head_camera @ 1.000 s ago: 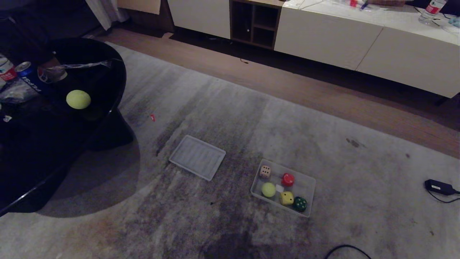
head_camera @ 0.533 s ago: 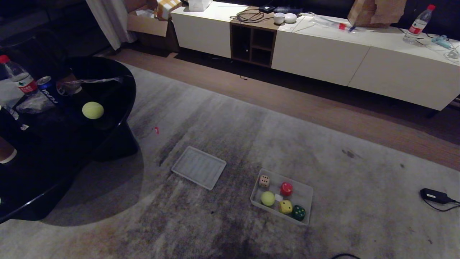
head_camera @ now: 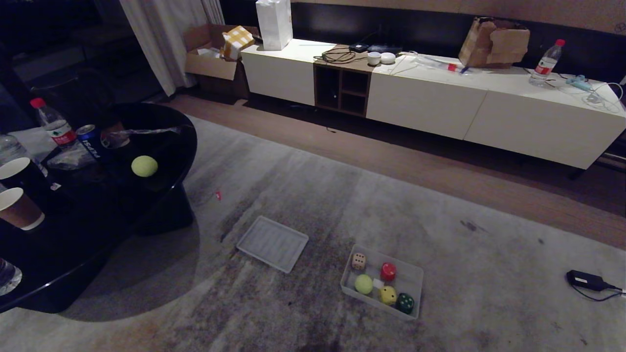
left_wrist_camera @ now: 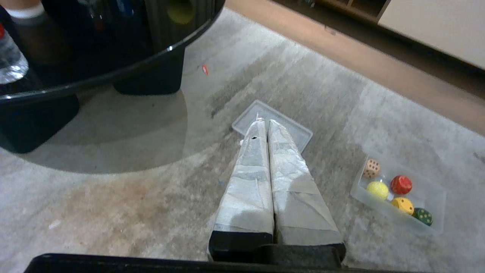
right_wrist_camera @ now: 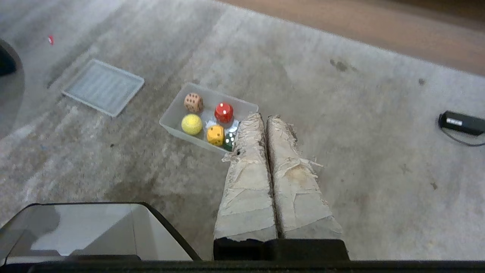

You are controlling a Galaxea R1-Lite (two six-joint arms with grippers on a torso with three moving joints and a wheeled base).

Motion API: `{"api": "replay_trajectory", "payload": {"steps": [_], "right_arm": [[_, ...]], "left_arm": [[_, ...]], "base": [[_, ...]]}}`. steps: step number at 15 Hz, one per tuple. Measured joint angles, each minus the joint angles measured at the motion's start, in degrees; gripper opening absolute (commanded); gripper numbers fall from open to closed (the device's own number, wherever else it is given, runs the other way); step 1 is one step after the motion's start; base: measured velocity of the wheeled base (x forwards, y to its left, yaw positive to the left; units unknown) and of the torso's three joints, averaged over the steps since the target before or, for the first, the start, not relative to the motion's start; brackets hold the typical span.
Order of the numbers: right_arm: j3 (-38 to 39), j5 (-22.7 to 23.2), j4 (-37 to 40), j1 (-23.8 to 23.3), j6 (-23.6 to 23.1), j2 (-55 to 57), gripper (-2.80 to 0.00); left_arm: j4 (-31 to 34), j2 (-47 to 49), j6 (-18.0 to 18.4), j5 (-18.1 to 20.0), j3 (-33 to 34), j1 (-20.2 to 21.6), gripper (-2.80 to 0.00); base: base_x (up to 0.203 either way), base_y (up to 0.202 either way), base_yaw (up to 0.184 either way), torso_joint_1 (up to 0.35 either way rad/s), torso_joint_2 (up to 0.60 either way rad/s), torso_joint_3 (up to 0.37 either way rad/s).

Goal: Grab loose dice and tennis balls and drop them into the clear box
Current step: Pick up the ball on the table

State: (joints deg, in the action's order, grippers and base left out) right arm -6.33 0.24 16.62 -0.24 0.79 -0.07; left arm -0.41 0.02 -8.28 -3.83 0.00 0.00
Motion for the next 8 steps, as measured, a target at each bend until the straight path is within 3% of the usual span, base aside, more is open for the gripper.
{"api": "replay_trajectory", "payload": {"steps": [8], "right_arm": [[0.0, 0.09, 0.0, 0.02, -0.02, 0.0, -2.8]], "left_arm": [[0.0, 0.0, -0.01, 0.0, 0.0, 0.0, -2.8]], "base": [[0.0, 0.0, 0.0, 0.003, 0.0, 0.205]]}}
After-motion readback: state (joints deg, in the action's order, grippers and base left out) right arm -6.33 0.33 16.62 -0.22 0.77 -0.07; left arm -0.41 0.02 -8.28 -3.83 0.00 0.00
